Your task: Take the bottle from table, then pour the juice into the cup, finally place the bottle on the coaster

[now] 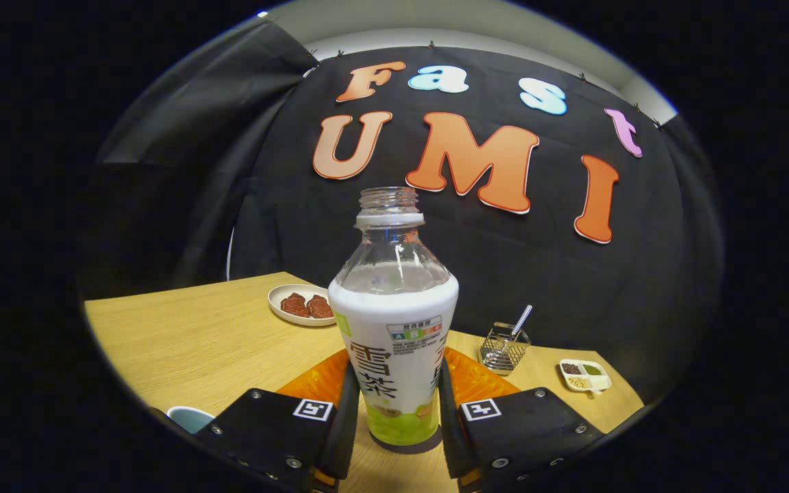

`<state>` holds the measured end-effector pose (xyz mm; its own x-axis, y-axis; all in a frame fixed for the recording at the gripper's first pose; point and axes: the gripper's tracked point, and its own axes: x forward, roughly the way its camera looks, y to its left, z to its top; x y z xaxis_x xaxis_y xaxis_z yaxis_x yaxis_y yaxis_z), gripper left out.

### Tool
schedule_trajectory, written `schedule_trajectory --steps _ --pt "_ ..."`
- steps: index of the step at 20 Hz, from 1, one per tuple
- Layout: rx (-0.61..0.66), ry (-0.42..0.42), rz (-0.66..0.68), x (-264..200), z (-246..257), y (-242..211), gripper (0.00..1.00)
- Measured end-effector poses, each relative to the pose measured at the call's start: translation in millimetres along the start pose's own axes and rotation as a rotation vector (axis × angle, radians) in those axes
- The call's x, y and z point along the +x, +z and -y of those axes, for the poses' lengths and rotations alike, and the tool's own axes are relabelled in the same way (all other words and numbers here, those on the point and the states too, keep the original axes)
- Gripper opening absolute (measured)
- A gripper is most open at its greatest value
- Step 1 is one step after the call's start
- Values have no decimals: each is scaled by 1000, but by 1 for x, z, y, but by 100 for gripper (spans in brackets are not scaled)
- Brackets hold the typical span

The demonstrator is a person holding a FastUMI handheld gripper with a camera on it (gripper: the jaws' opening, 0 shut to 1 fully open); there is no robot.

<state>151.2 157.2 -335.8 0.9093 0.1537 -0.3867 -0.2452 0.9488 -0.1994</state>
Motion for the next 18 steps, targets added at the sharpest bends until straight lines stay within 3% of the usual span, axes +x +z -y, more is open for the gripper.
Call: schedule_trajectory --steps 10,18 --pt "107 -79 -89 33 26 -53 55" --pt "146 -86 -117 32 28 -68 55"
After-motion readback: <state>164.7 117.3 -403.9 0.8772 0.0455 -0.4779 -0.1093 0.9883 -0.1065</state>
